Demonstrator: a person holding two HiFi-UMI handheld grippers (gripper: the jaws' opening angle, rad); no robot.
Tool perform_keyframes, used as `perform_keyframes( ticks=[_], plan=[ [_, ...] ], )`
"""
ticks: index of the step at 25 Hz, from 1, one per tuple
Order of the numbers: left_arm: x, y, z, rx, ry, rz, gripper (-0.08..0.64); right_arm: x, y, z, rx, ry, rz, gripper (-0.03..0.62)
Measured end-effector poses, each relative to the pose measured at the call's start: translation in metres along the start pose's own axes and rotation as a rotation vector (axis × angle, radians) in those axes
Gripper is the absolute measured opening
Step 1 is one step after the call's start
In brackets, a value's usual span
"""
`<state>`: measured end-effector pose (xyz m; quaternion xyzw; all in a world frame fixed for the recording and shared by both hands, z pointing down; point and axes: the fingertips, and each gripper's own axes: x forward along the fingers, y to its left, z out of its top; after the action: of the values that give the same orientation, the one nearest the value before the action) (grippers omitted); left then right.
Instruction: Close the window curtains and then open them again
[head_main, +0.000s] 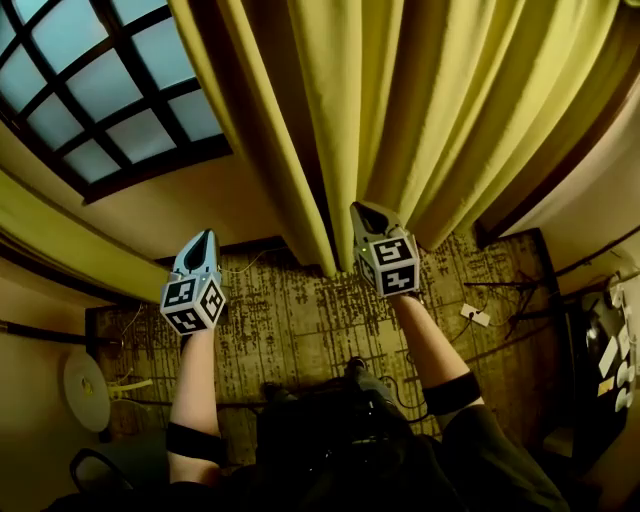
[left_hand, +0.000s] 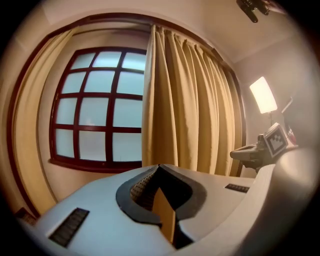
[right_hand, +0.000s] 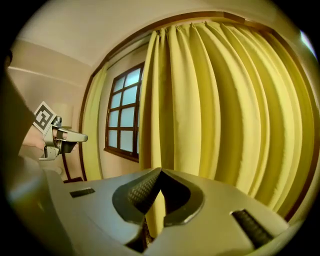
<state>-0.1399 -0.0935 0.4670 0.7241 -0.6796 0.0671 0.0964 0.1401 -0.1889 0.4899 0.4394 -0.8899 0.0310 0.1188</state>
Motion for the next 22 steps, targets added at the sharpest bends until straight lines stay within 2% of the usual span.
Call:
perform_keyframes(
  ticks=[5,9,14,22],
  plan=[
    [-0.018,0.015,-0.031,-0.009,0.023,-0.045,0.0,-0.018,0.032,-0.053,0.094,0.097,-0.04,0.0],
    [-0.042,0.033,-0.053,-0.011,0.034,-0.042,0.0,-0.03,0.061,-0.083,0.162,0.139,-0.052,0.0],
    [-0.073,0.052,-0.073,-0.032,0.041,-0.018,0.0,-0.041,0.088,-0.096,0.15,0.165,-0.048,0.0],
    [-0.104,0.073,-0.085,-0.051,0.04,0.016,0.0,-0.038,0.119,-0.097,0.136,0.169,-0.002,0.0]
  ],
)
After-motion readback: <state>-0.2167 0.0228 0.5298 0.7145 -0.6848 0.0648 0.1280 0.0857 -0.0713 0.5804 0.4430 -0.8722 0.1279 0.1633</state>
